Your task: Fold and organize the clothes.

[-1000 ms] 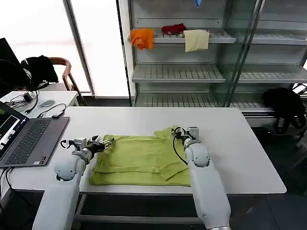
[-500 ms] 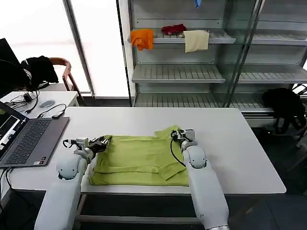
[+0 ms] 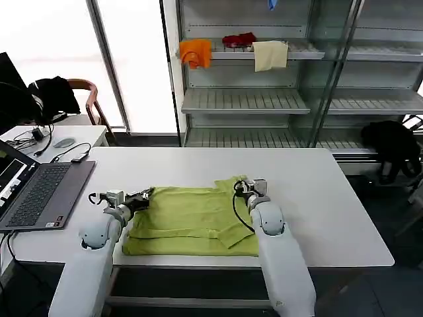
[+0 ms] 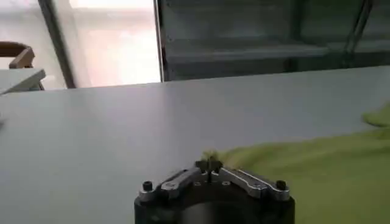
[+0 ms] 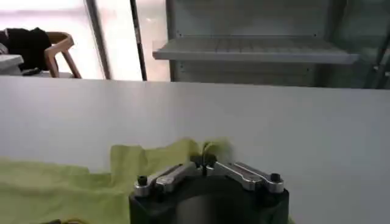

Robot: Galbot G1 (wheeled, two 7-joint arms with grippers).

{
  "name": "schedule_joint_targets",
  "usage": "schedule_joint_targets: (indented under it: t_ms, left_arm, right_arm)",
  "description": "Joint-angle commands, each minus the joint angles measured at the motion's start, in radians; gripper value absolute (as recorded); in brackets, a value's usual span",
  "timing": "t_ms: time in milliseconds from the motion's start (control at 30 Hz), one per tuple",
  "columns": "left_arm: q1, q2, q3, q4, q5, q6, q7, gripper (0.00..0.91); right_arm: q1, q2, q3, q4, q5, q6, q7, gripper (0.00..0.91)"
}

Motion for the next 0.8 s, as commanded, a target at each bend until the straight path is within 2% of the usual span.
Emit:
schedule_joint_targets:
  t_ms: [33, 500, 800]
  left_arm:
    - [0.044, 0.020, -0.019, -0.145, -0.071, 0.001, -0.001, 0.010]
    - [0.282, 0.057, -0.102, -0.349, -0.180, -0.001, 0.035, 0.010]
    - [0.384, 0.067, -0.135, -0.432, -0.236, -0.002, 0.058, 0.010]
  right_arm:
    - [-0.052, -0.011, -0.007, 0.185, 0.090, 0.001, 0.021, 0.000]
    - [-0.329, -0.037, 0.003, 0.435, 0.083, 0.001, 0.013, 0.000]
    - [-0.471, -0.039, 0.017, 0.554, 0.070, 0.001, 0.002, 0.000]
